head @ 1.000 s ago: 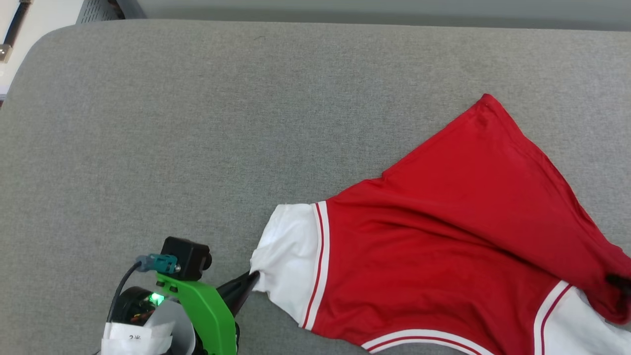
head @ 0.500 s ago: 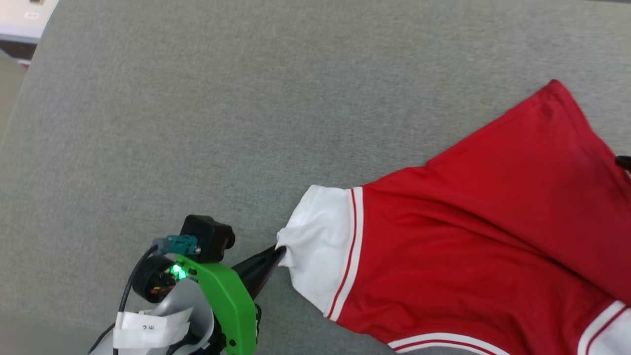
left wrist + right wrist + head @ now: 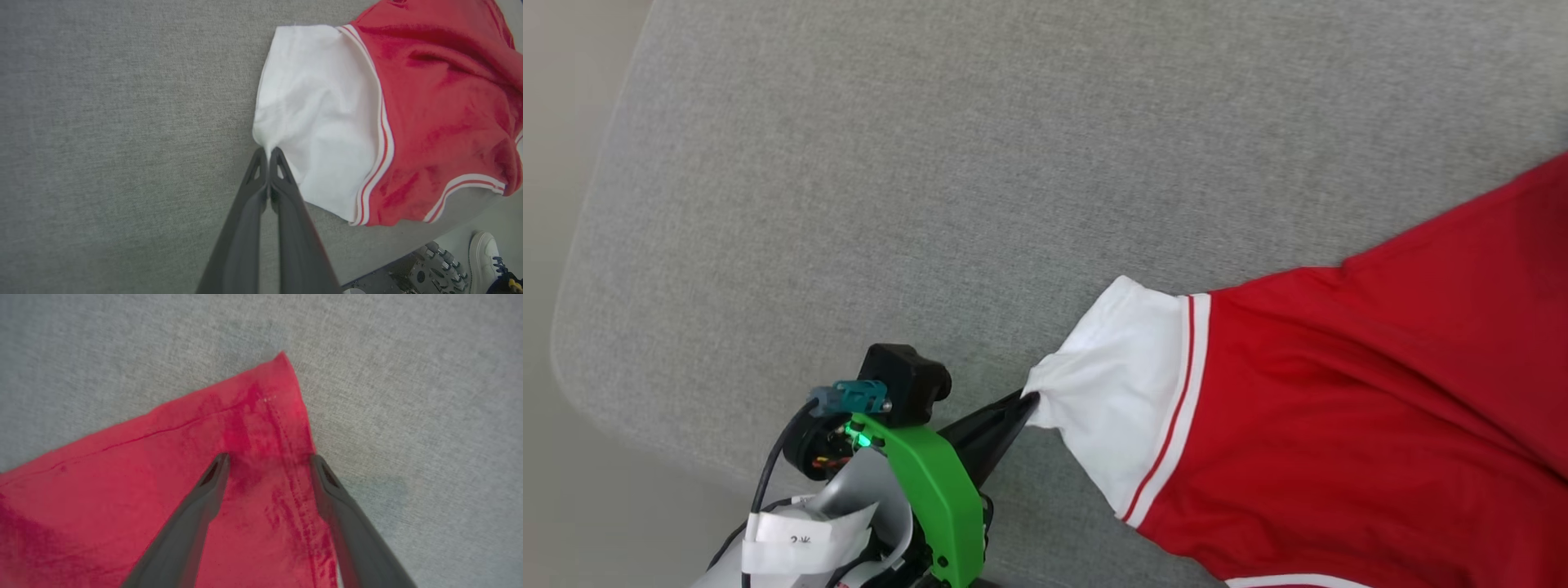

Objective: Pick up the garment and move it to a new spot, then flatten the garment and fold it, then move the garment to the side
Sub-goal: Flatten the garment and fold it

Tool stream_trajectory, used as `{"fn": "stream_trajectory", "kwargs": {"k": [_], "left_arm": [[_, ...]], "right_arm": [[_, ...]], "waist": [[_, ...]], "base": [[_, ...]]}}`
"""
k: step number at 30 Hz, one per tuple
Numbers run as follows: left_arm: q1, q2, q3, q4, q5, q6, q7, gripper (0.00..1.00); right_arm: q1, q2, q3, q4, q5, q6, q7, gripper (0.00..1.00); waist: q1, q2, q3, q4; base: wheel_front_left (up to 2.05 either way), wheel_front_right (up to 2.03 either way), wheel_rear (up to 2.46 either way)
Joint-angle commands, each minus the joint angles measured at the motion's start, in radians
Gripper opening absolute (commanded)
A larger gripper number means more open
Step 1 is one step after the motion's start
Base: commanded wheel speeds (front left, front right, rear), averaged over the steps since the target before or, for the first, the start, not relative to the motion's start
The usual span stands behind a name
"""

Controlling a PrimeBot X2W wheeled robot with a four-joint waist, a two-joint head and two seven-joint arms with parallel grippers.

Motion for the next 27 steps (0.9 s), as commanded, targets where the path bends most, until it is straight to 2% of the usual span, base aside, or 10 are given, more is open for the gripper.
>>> {"fn": "stream_trajectory", "kwargs": {"k": [1,8,9,10,11,20,27], "left_arm": [[-0.023,-0.009,-0.004,0.006,0.008,-0.007,-0.007,0.0],[-0.028,-0.019,-0.013,0.014,0.011,-0.012,-0.015,0.0],[-0.028,-0.018,-0.013,0.015,0.011,-0.012,-0.016,0.0],[-0.028,-0.018,-0.013,0.016,0.01,-0.012,-0.016,0.0],[-0.028,-0.017,-0.013,0.017,0.01,-0.012,-0.016,0.0],[-0.027,-0.003,-0.005,0.033,0.012,-0.002,-0.016,0.0],[-0.015,0.013,0.016,0.03,0.005,0.016,-0.024,0.0]], "right_arm": [[-0.017,-0.015,0.015,0.013,-0.013,-0.001,-0.007,1.0],[0.02,-0.051,0.076,0.077,-0.005,-0.001,0.003,1.0],[0.03,-0.053,0.081,0.083,-0.001,-0.001,0.005,0.95],[0.038,-0.055,0.086,0.085,0.002,-0.001,0.006,0.4],[0.048,-0.058,0.093,0.087,0.007,-0.001,0.006,0.0],[0.054,-0.044,0.083,0.095,0.026,-0.001,-0.089,0.0],[0.052,-0.025,0.061,0.109,0.059,-0.001,-0.264,0.0]], "waist": [[0.0,0.0,0.033,0.035],[0.0,0.0,0.033,0.051],[0.0,0.0,0.032,0.051],[0.0,0.0,0.03,0.051],[0.0,0.0,0.028,0.051],[0.0,0.0,-0.009,0.032],[0.0,0.0,-0.098,-0.015]], "base": [[0.0,0.0,0.0],[0.0,0.0,0.0],[0.0,0.0,0.0],[0.0,0.0,0.0],[0.0,0.0,0.0],[0.0,0.0,0.0],[0.0,0.0,0.0]]}}
